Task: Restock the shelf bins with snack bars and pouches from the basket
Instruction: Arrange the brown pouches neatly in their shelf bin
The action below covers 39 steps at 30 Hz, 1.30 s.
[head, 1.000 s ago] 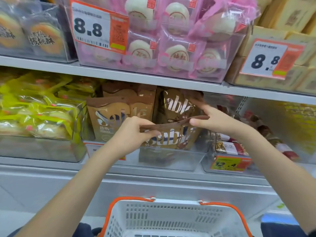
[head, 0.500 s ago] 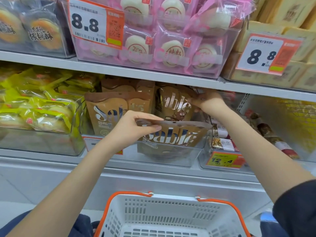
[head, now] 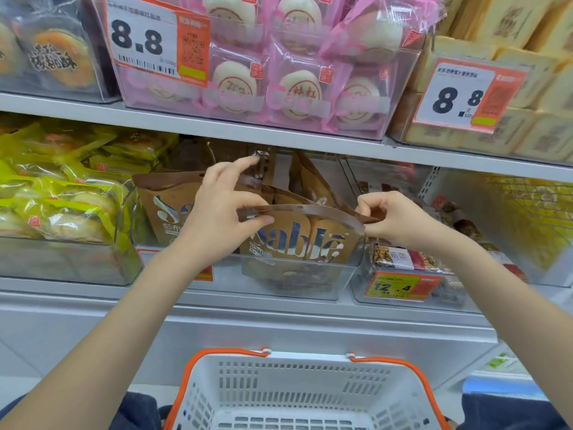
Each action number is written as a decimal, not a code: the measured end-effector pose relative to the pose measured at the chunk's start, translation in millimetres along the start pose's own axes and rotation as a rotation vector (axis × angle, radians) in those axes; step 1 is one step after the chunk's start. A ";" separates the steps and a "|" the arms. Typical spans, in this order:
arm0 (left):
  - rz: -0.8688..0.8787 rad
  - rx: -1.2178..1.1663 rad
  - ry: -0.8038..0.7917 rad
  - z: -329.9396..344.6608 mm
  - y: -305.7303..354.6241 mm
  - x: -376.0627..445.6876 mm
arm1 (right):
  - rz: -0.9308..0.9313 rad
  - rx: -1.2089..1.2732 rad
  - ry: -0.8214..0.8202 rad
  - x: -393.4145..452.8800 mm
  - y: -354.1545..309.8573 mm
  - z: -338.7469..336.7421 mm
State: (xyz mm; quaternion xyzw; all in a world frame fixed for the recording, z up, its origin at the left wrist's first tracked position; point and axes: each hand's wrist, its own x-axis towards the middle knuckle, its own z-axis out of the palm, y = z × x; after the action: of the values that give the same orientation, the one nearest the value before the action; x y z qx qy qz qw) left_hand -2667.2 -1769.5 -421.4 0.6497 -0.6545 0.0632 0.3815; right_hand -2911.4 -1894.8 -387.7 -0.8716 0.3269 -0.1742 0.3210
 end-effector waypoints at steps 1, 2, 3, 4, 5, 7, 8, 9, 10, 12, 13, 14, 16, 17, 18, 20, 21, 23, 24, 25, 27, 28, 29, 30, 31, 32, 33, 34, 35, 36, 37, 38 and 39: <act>-0.001 0.025 -0.034 -1.5 -1.2 2.9 | 0.018 0.047 -0.054 0.4 -1.0 -3.3; 0.002 0.033 -0.069 -3.2 -1.6 5.7 | 0.034 0.077 -0.099 1.0 -1.7 -6.3; 0.013 0.028 -0.094 -3.9 -2.2 7.9 | 0.049 0.083 -0.134 1.2 -3.1 -8.8; 0.021 0.028 -0.117 -4.5 -1.3 8.9 | 0.063 0.078 -0.157 2.0 -3.3 -11.5; 0.022 0.032 -0.146 -4.9 0.1 8.7 | 0.074 0.081 -0.169 2.9 -3.4 -13.7; 0.020 0.072 -0.188 -4.9 3.7 7.7 | 0.105 0.148 -0.139 7.2 -2.8 -18.0; 0.032 0.098 -0.198 -4.6 4.7 7.6 | 0.129 0.215 -0.105 9.8 -2.5 -20.1; 0.040 0.117 -0.207 -4.3 5.6 7.8 | 0.159 0.294 -0.066 12.4 -2.5 -21.9; 0.029 0.129 -0.235 -4.5 6.7 8.1 | 0.189 0.352 -0.038 15.5 -2.2 -22.9; -0.009 0.137 -0.300 -4.0 6.9 9.5 | 0.228 0.288 0.002 21.3 -5.8 -20.9; -0.031 0.137 -0.321 -3.5 7.3 9.7 | 0.238 0.194 0.009 24.1 -9.3 -18.8; -0.055 0.136 -0.336 -3.7 9.0 9.2 | 0.247 0.097 0.014 27.8 -12.7 -16.5; -0.073 0.130 -0.331 -3.9 10.5 8.1 | 0.268 -0.018 0.020 37.2 -20.5 -10.9; -0.063 0.136 -0.312 -4.8 12.1 7.0 | 0.287 -0.040 0.013 43.0 -24.3 -7.8; -0.052 0.150 -0.300 -6.1 13.7 5.4 | 0.311 -0.047 0.001 49.5 -27.6 -4.8; -0.018 0.151 -0.276 -7.2 15.5 1.9 | 0.375 0.000 -0.010 64.0 -31.4 0.6; -0.008 0.144 -0.261 -7.7 16.3 0.3 | 0.412 0.041 -0.011 71.5 -31.3 4.1; -0.014 0.136 -0.242 -8.8 17.7 -2.0 | 0.448 0.095 -0.002 87.4 -27.8 8.8; -0.021 0.135 -0.235 -8.8 17.7 -3.0 | 0.442 0.077 -0.008 93.6 -25.7 10.5; -0.028 0.133 -0.230 -8.9 17.7 -3.5 | 0.431 0.034 -0.042 97.3 -25.3 11.3; -0.034 0.130 -0.227 -8.9 17.3 -3.7 | 0.409 -0.089 -0.219 100.1 -28.2 12.6; -0.033 0.128 -0.229 -8.8 16.7 -3.3 | 0.386 -0.165 -0.338 98.7 -30.5 13.4; -0.032 0.131 -0.237 -8.5 15.8 -2.9 | 0.328 -0.232 -0.434 98.1 -30.6 14.7; -0.026 0.140 -0.250 -8.2 14.9 -2.5 | 0.242 -0.285 -0.497 98.8 -29.7 17.1; -0.019 0.156 -0.269 -9.0 14.5 -3.1 | 0.168 -0.325 -0.531 99.4 -30.8 20.1; -0.013 0.172 -0.286 -9.6 13.8 -4.2 | 0.120 -0.356 -0.548 100.5 -32.2 22.8; -0.012 0.184 -0.300 -10.1 13.1 -5.4 | 0.086 -0.383 -0.559 102.1 -32.8 25.1; -0.013 0.193 -0.305 -10.4 12.1 -7.1 | 0.065 -0.402 -0.566 104.5 -32.5 26.3; -0.014 0.203 -0.306 -11.2 11.4 -8.1 | 0.049 -0.406 -0.576 106.4 -33.0 26.4; -0.014 0.211 -0.304 -11.4 10.3 -10.1 | 0.033 -0.401 -0.590 107.7 -32.5 27.7; -0.016 0.217 -0.302 -11.5 9.5 -12.0 | 0.011 -0.399 -0.604 107.6 -32.7 29.0; -0.018 0.221 -0.302 -11.2 8.8 -13.0 | -0.009 -0.406 -0.603 107.6 -31.5 30.8; -0.020 0.222 -0.300 -10.8 8.6 -13.8 | -0.027 -0.416 -0.589 108.5 -28.9 33.6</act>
State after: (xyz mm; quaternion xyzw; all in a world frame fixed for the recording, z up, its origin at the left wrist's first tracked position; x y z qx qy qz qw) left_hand -2672.3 -1750.9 -418.4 0.6966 -0.6863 0.0338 0.2062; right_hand -2802.1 -1937.0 -382.7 -0.9354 0.2373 0.1506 0.2147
